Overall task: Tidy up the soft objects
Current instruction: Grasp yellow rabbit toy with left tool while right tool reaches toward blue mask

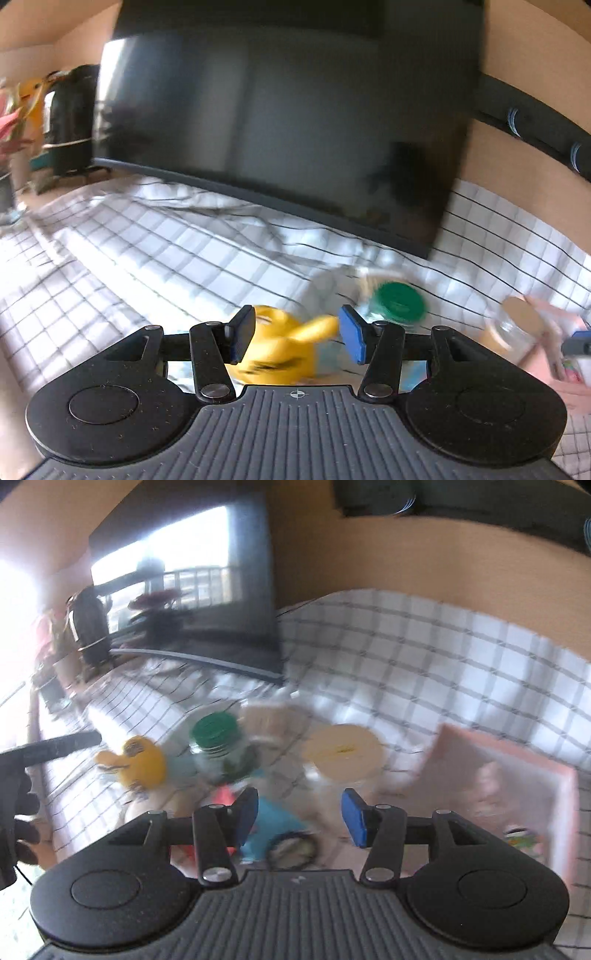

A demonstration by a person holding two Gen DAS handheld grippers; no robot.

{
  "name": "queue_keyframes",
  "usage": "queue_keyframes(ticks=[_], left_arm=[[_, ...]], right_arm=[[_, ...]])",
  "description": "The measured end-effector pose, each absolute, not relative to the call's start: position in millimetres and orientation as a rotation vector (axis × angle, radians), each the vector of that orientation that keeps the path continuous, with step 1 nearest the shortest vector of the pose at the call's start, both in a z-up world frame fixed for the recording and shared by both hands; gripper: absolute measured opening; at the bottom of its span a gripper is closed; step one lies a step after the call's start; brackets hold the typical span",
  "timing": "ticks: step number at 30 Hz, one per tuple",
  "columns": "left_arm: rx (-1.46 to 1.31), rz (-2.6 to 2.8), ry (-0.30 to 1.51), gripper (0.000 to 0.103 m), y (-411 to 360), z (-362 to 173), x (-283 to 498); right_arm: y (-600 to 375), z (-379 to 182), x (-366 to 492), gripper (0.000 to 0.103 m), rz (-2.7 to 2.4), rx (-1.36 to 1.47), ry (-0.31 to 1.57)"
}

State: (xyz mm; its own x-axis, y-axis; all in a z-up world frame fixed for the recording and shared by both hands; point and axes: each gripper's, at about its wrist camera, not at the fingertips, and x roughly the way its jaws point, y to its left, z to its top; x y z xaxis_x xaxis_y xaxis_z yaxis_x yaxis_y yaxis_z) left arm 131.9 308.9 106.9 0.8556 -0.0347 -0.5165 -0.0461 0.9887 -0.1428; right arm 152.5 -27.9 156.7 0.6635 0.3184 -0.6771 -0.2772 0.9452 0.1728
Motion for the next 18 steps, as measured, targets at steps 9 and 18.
queue_keyframes(ticks=[9,18], left_arm=[[0.203,-0.205,0.593,0.055,297.1,73.5,151.5],[0.138,-0.346,0.57,0.047,321.9,56.3,164.0]], right_arm=[[37.6,139.8,148.7,0.05,0.387,-0.028,0.848],[64.4,135.3,145.8,0.05,0.363,-0.081,0.87]])
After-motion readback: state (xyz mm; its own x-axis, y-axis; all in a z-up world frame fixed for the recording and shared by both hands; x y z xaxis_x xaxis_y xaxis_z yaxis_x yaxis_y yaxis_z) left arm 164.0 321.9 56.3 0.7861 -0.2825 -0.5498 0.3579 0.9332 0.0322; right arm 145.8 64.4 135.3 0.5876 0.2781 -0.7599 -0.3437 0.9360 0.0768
